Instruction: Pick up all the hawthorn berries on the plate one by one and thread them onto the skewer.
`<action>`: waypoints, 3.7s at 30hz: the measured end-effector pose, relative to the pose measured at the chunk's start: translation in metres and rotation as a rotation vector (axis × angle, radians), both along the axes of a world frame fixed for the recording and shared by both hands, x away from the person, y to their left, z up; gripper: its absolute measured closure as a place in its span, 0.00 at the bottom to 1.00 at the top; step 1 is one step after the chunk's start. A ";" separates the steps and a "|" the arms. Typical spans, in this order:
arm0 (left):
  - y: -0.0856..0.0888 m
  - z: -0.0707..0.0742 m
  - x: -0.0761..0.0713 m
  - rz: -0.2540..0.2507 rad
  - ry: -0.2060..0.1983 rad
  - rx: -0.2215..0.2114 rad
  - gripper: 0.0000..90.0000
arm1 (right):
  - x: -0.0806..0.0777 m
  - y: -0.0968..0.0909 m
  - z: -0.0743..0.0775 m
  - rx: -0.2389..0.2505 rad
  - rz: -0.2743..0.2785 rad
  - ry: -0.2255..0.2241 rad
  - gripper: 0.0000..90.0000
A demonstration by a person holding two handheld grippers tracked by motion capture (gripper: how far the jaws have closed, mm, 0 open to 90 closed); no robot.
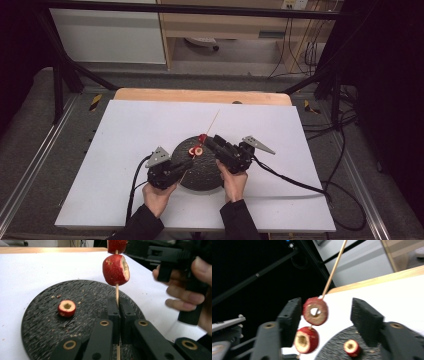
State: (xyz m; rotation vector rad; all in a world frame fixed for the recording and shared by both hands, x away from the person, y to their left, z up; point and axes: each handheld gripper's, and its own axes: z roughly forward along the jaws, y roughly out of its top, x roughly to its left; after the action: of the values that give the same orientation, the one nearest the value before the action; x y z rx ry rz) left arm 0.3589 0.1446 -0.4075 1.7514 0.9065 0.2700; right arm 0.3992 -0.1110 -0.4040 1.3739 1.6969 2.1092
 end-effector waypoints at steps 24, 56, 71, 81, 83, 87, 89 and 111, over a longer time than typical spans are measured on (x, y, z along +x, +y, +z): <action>0.075 -0.015 -0.020 0.010 0.032 0.169 0.98 | 0.004 -0.021 -0.002 -0.567 0.170 0.103 0.05; 0.122 -0.025 -0.036 0.030 0.058 0.190 0.98 | 0.035 0.038 0.007 -0.862 0.280 0.163 0.04; 0.124 -0.027 -0.035 0.042 0.058 0.202 0.98 | 0.058 0.069 0.008 -0.954 0.309 0.190 0.06; 0.125 -0.027 -0.034 0.049 0.058 0.209 0.98 | 0.075 0.084 0.000 -0.985 0.327 0.236 0.09; 0.124 -0.027 -0.034 0.049 0.057 0.213 0.98 | 0.078 0.085 -0.001 -0.980 0.333 0.249 0.11; 0.124 -0.027 -0.034 0.050 0.057 0.217 0.98 | 0.082 0.086 -0.006 -0.959 0.334 0.284 0.15; 0.124 -0.027 -0.034 0.051 0.057 0.215 0.98 | 0.084 0.087 -0.008 -0.951 0.338 0.297 0.19; 0.124 -0.028 -0.034 0.049 0.058 0.217 0.98 | 0.090 0.091 -0.019 -0.883 0.335 0.337 0.59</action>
State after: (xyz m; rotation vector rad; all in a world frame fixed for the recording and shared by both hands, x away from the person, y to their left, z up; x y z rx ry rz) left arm 0.3251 0.2689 -0.4352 1.9464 0.9929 0.3626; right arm 0.4890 -0.0199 -0.4227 1.2170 2.6539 0.9447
